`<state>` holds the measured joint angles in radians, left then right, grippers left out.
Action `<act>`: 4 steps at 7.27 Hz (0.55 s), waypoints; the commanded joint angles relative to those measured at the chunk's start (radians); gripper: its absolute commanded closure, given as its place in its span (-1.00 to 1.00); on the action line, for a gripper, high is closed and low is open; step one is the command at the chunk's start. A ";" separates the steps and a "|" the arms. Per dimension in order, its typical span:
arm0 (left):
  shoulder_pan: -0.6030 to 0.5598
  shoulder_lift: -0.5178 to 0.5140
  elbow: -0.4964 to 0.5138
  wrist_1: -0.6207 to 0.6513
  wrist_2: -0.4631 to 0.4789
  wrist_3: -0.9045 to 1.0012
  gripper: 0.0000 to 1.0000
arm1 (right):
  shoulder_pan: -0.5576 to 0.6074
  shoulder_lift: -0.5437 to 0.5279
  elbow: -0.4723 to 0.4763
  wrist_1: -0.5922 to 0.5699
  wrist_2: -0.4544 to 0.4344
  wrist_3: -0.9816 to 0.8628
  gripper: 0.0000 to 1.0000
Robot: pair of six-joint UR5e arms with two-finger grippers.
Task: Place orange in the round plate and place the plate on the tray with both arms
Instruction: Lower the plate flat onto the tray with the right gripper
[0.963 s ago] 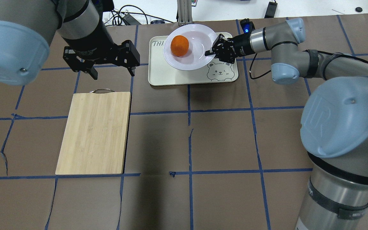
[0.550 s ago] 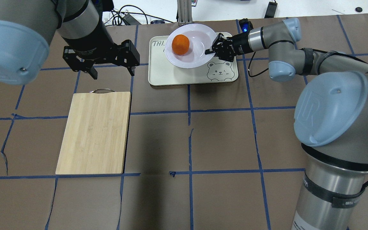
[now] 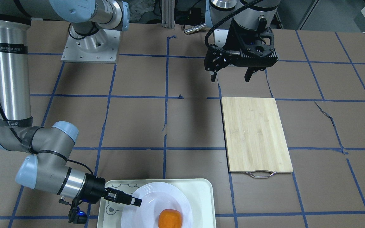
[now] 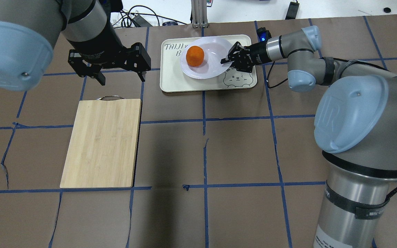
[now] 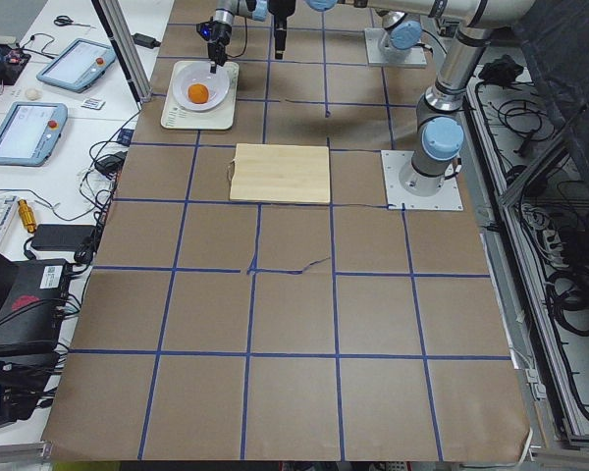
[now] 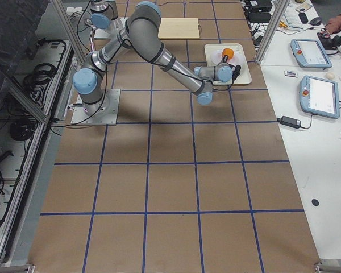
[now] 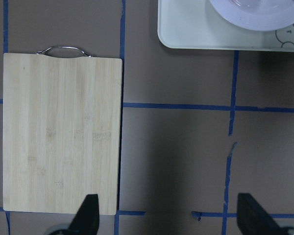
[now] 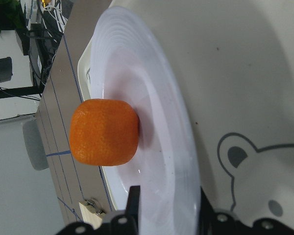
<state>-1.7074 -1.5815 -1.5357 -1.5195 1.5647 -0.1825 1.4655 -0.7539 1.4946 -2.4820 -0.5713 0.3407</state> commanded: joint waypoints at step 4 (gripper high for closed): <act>0.000 0.000 -0.004 0.001 -0.002 0.000 -1.00 | -0.048 -0.108 -0.053 0.106 -0.274 -0.031 -1.00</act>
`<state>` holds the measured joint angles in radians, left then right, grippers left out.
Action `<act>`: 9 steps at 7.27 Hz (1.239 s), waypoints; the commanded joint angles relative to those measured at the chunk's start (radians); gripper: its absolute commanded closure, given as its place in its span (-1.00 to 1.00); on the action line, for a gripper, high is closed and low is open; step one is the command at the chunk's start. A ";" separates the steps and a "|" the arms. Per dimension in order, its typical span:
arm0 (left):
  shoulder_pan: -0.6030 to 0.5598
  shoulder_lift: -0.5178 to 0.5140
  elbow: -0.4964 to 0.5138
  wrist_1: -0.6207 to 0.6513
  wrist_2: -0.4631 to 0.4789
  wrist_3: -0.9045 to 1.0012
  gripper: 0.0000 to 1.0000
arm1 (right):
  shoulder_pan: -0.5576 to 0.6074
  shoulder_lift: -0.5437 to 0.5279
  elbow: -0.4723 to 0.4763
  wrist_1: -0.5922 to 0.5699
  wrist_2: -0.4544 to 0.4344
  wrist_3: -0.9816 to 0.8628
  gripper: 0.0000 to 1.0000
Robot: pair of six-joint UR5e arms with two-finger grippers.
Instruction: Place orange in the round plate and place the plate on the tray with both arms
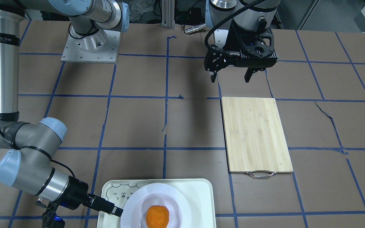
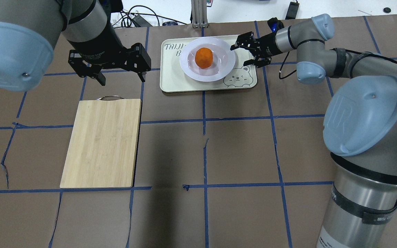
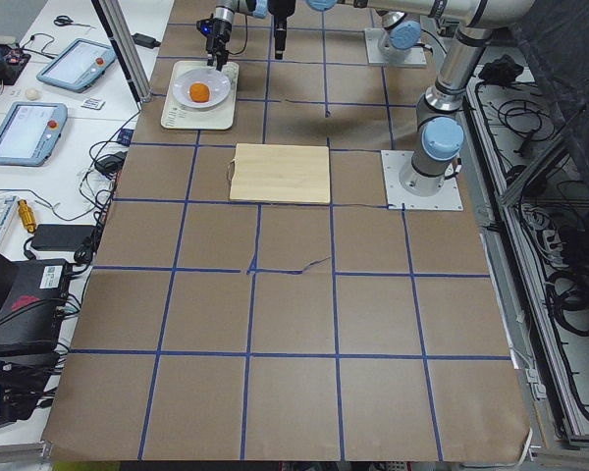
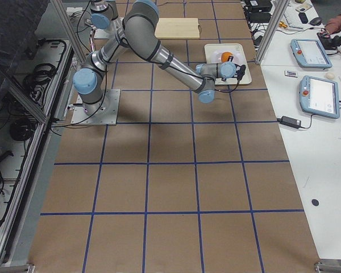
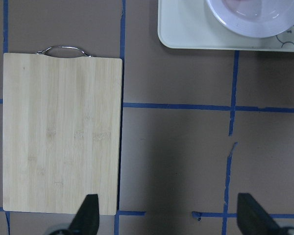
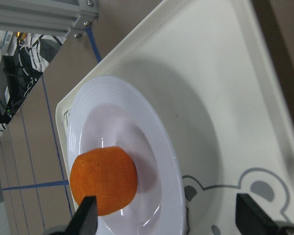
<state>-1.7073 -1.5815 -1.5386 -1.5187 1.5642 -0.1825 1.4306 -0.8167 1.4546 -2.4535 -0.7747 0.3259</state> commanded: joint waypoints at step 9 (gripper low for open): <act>0.002 0.000 -0.002 0.005 0.000 0.000 -1.00 | 0.169 -0.587 -0.106 0.931 -0.836 -0.252 -1.00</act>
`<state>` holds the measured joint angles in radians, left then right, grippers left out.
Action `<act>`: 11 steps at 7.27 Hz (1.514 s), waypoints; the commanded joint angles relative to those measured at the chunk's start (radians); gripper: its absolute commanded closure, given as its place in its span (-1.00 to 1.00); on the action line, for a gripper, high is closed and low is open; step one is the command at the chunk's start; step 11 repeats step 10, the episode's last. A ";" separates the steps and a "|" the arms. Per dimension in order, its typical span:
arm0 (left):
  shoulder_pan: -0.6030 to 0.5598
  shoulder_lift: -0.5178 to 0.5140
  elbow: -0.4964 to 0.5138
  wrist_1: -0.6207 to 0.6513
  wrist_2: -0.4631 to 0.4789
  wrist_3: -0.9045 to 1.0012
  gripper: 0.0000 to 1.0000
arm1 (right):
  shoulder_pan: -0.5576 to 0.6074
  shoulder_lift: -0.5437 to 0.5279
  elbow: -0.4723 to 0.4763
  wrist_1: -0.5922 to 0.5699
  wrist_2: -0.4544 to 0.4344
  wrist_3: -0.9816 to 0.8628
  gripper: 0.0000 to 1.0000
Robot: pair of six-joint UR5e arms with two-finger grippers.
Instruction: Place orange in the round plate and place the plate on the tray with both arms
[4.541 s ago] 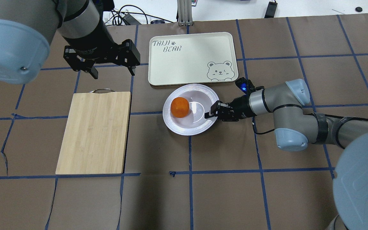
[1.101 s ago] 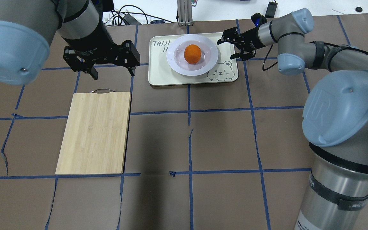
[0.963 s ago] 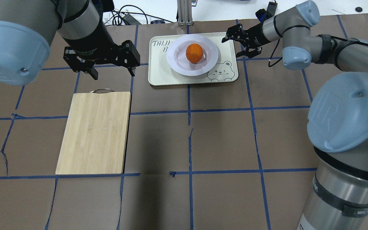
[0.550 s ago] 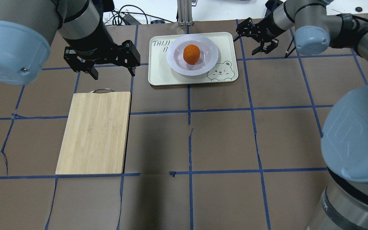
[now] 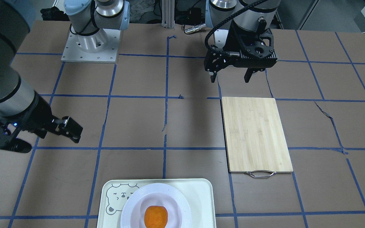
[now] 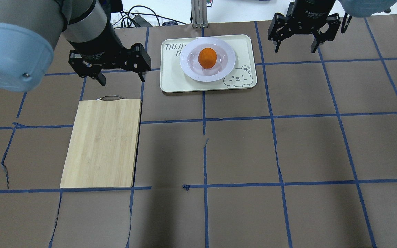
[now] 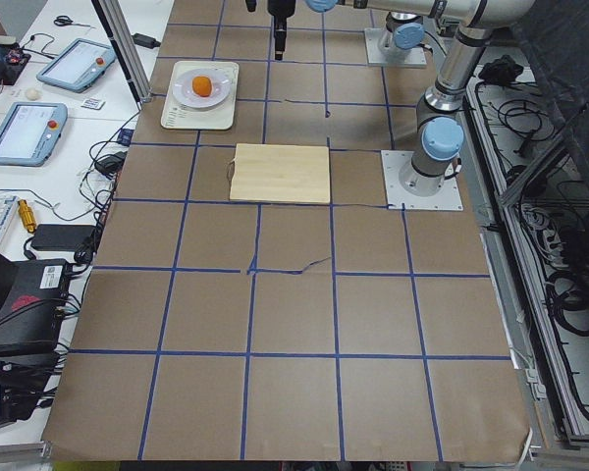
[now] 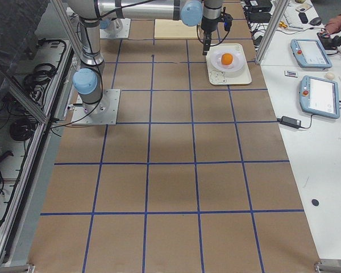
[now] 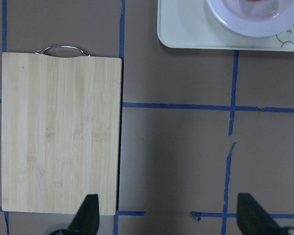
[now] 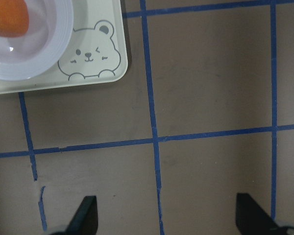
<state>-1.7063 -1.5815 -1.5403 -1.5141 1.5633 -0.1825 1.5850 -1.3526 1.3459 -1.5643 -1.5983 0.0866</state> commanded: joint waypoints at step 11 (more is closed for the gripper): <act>0.001 0.000 -0.001 0.002 0.001 0.000 -1.00 | -0.002 -0.106 0.088 0.027 0.011 -0.077 -1.00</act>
